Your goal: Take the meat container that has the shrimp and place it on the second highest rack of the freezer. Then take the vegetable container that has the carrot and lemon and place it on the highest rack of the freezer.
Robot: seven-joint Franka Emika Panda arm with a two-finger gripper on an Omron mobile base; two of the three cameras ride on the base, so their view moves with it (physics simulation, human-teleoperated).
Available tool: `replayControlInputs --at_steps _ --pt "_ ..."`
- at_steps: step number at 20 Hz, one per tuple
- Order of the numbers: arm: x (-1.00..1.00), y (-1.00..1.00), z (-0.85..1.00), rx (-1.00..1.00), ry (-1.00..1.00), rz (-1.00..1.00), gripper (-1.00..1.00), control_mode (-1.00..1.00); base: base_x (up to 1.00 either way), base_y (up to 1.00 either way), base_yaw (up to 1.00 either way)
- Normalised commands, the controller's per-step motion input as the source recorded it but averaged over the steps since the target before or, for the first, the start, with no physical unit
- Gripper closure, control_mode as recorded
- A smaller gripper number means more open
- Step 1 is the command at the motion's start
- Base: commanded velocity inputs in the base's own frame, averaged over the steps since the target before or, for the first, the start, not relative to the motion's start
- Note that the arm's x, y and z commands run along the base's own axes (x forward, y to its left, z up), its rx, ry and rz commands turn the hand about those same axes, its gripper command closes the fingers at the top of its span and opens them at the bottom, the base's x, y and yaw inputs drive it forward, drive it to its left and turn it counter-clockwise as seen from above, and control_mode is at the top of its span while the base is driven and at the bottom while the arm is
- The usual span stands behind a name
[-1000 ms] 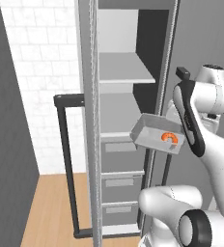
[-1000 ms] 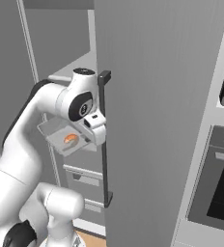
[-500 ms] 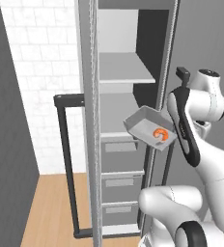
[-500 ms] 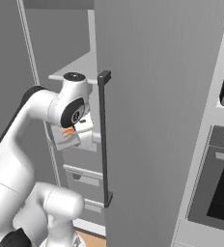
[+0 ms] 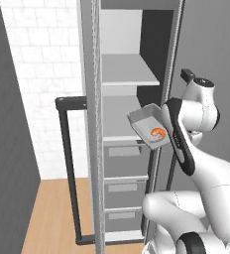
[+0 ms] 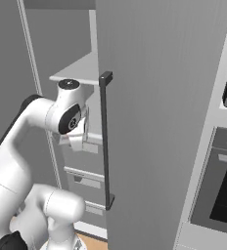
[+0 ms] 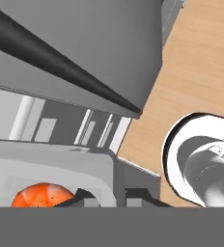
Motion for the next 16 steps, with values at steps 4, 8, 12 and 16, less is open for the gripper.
replayControlInputs --at_steps 4,8,12,16 --pt "0.15 0.00 0.00 0.10 0.00 -0.20 1.00 -1.00 0.00 0.00 0.00" --pt "0.06 0.00 -0.18 0.06 0.00 -0.06 1.00 -1.00 0.00 0.00 0.00" --pt "0.09 0.01 -0.62 0.05 -0.05 -0.01 1.00 -1.00 0.00 0.00 0.00" --pt "0.17 0.12 -0.72 0.03 -0.09 0.00 1.00 -1.00 0.00 0.00 0.00"
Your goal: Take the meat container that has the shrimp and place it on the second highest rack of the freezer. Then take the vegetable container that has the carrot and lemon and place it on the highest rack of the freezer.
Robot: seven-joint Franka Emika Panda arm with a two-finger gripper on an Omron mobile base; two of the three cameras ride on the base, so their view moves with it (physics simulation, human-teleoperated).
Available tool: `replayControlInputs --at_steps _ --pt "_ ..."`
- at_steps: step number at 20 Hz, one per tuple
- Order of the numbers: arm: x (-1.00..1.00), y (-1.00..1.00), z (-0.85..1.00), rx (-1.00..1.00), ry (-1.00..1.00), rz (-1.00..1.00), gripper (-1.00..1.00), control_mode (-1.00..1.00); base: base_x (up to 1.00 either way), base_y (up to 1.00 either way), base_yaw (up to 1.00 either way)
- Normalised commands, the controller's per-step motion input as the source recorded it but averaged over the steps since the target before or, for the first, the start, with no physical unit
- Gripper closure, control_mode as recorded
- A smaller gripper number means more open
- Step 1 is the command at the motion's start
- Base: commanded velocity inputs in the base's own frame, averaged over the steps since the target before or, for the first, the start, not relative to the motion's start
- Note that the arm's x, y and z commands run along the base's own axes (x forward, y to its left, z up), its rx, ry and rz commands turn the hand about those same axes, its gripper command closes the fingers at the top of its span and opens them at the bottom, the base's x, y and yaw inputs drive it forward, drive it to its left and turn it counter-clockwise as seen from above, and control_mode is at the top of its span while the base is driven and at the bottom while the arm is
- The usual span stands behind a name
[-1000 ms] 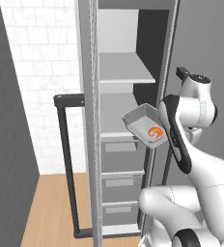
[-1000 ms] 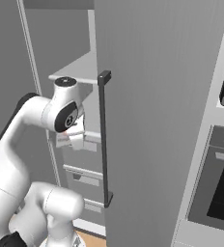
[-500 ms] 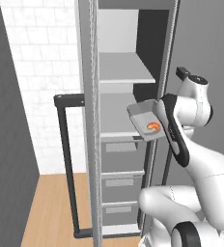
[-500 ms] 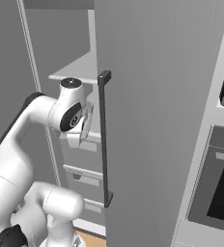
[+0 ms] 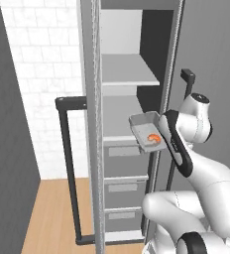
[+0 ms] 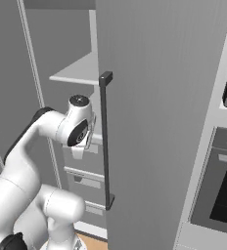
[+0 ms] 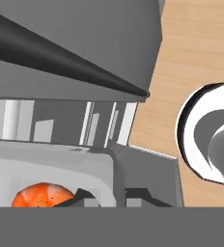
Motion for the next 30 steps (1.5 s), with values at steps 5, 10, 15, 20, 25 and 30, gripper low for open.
replayControlInputs --at_steps 5,10,15,20,25,30 --pt "0.33 0.16 -0.38 0.01 -0.06 0.00 1.00 -1.00 0.00 0.00 0.00" --pt "0.38 0.37 0.00 0.00 0.00 -0.01 1.00 -1.00 0.00 0.00 0.00" --pt "0.61 0.21 0.00 0.00 0.00 -0.02 1.00 -1.00 0.00 0.00 0.00" --pt "0.61 0.00 0.00 0.00 0.00 -0.04 1.00 -1.00 0.00 0.00 0.00" --pt "0.62 -0.06 0.12 0.00 0.02 0.00 1.00 -1.00 0.00 0.00 0.00" --pt "0.38 -0.05 0.31 0.00 0.09 0.00 1.00 -1.00 0.00 0.00 0.00"
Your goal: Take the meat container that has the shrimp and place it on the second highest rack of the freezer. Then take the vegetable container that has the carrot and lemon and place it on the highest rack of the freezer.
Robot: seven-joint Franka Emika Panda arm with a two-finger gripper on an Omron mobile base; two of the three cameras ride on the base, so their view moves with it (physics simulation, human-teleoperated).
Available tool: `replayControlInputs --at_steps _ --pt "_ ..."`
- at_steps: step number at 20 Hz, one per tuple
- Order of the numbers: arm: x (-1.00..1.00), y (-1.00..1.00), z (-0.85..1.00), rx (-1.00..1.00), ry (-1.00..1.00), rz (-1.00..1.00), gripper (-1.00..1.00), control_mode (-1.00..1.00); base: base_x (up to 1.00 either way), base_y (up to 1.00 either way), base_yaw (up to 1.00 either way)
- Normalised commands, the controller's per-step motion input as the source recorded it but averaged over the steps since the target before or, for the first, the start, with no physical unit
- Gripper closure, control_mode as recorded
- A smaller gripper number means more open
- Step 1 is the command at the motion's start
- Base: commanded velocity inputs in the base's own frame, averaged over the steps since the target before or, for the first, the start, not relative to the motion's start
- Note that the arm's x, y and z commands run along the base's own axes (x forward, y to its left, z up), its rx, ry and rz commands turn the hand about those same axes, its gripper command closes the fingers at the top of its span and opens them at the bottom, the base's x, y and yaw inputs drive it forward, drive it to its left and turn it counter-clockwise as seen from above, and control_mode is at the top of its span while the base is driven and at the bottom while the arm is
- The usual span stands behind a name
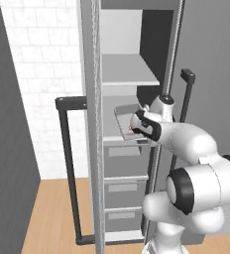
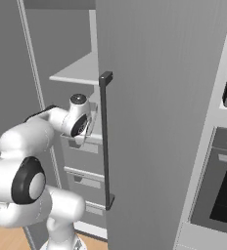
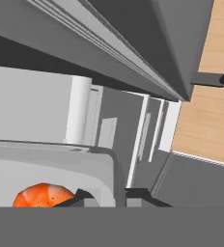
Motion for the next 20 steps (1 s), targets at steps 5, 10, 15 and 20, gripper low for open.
replayControlInputs --at_steps 5,10,15,20 --pt "0.19 0.00 0.09 0.00 0.08 0.00 1.00 -1.00 0.00 0.00 0.00" --pt "0.03 0.00 -0.35 0.00 0.01 0.00 1.00 -1.00 0.00 0.00 0.00" --pt "0.06 0.00 -0.47 -0.01 0.02 0.00 1.00 -1.00 0.00 0.00 0.00" --pt "0.12 0.00 -0.40 -0.03 0.04 0.00 1.00 -1.00 0.00 0.00 0.00"
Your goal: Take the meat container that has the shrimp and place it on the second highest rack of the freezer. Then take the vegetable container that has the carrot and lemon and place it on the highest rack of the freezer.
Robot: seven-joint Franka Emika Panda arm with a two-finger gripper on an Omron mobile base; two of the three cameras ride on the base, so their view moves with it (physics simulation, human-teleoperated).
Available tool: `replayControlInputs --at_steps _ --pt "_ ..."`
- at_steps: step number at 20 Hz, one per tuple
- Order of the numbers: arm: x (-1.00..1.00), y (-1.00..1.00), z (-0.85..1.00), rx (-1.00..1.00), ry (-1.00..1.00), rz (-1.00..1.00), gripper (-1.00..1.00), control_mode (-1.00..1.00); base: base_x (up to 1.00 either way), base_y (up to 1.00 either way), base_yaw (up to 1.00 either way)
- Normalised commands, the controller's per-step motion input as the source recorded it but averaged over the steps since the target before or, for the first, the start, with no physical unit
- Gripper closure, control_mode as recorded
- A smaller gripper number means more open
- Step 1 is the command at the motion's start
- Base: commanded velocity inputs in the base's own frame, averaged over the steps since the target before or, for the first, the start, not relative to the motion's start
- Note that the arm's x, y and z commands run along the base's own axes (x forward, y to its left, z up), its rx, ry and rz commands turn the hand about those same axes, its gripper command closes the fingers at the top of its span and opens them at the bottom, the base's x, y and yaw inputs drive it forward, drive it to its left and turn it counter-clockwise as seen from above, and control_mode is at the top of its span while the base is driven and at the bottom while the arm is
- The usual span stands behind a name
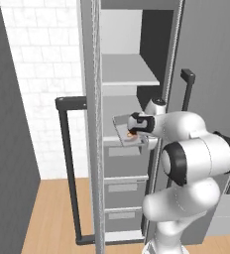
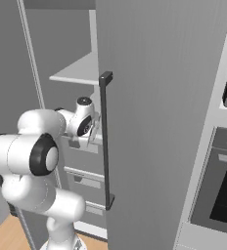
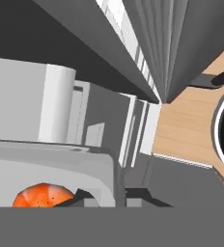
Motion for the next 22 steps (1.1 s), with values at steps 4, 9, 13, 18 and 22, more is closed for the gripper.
replayControlInputs --at_steps 4,9,13,18,22 --pt "0.22 0.00 -0.41 -0.04 0.04 0.00 1.00 -1.00 0.00 0.00 0.00" --pt "0.21 0.00 -0.25 -0.04 0.03 0.00 1.00 -1.00 0.00 0.00 0.00" --pt "0.24 0.00 0.31 0.00 0.00 0.00 1.00 -1.00 0.00 0.00 0.00" --pt "0.17 0.00 0.55 0.01 0.00 0.00 1.00 -1.00 0.00 0.00 0.00" --pt "0.32 0.00 0.13 0.00 0.00 -0.02 1.00 -1.00 0.00 0.00 0.00"
